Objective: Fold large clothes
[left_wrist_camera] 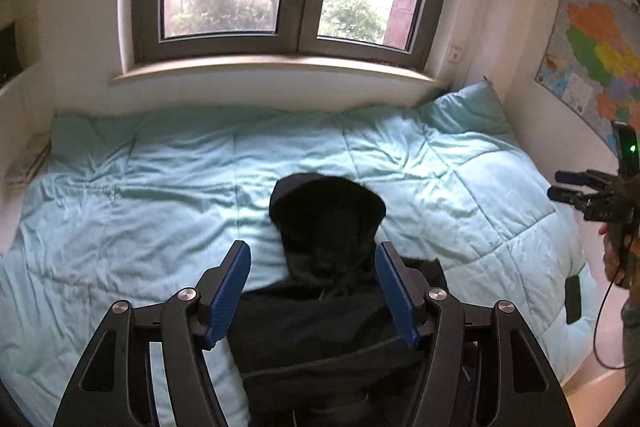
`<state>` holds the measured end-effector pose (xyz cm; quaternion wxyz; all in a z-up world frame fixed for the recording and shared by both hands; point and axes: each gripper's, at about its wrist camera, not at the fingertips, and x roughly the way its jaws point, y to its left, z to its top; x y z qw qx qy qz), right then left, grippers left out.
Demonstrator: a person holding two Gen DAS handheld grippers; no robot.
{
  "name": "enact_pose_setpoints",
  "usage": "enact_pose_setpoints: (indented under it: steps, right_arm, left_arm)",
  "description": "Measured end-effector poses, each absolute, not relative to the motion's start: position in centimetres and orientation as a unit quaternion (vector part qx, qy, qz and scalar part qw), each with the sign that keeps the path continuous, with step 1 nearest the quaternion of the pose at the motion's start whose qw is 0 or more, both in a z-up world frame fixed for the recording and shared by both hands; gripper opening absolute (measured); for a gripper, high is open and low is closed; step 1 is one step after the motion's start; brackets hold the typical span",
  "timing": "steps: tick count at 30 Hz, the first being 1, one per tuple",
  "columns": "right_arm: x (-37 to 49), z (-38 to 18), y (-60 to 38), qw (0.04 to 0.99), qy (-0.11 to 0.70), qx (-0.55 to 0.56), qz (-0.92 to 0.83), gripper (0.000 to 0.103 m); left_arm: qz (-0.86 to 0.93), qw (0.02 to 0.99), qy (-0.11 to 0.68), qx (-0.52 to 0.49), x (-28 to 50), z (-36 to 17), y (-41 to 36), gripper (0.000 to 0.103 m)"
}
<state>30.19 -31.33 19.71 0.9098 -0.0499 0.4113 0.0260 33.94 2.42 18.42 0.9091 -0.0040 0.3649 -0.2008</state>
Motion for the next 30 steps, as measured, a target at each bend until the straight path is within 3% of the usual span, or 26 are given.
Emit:
enact_pose_setpoints:
  steps: [6,17,26,27,28,29,30]
  right_arm:
    - [38.0,14.3,-32.7,0.897,0.439,0.026,0.039,0.080]
    - [52.4,-3.6,-33.8,0.848,0.519,0.101,0.030,0.080]
    - [60.1,-11.2,-33.6,0.829,0.549,0.107,0.023,0.080]
    - [60.6,-11.8,-33.5,0.826,0.553,0.105,0.022,0.076]
    - [61.3,-12.7,-33.2,0.822,0.561,0.097,0.023,0.063]
    - [61.5,-13.1,-33.1,0.820,0.565,0.088,0.022,0.054]
    - [61.6,-13.3,-32.7,0.821,0.567,0.067,0.017,0.035]
  left_arm:
    - [-0.193,0.904,0.378,-0.037,41.2,15.4,0.2,0.075]
    - [-0.173,0.850,0.497,-0.033,57.1,-3.3,-6.9,0.075]
    - [-0.136,0.837,0.529,-0.027,63.7,-10.4,-8.7,0.075]
    - [-0.133,0.837,0.531,-0.029,64.2,-10.8,-8.7,0.075]
    - [-0.127,0.838,0.530,-0.031,64.7,-11.1,-8.8,0.075]
    - [-0.121,0.841,0.526,-0.031,65.1,-11.2,-8.8,0.064]
    - [-0.118,0.844,0.523,-0.025,65.3,-11.1,-8.7,0.021]
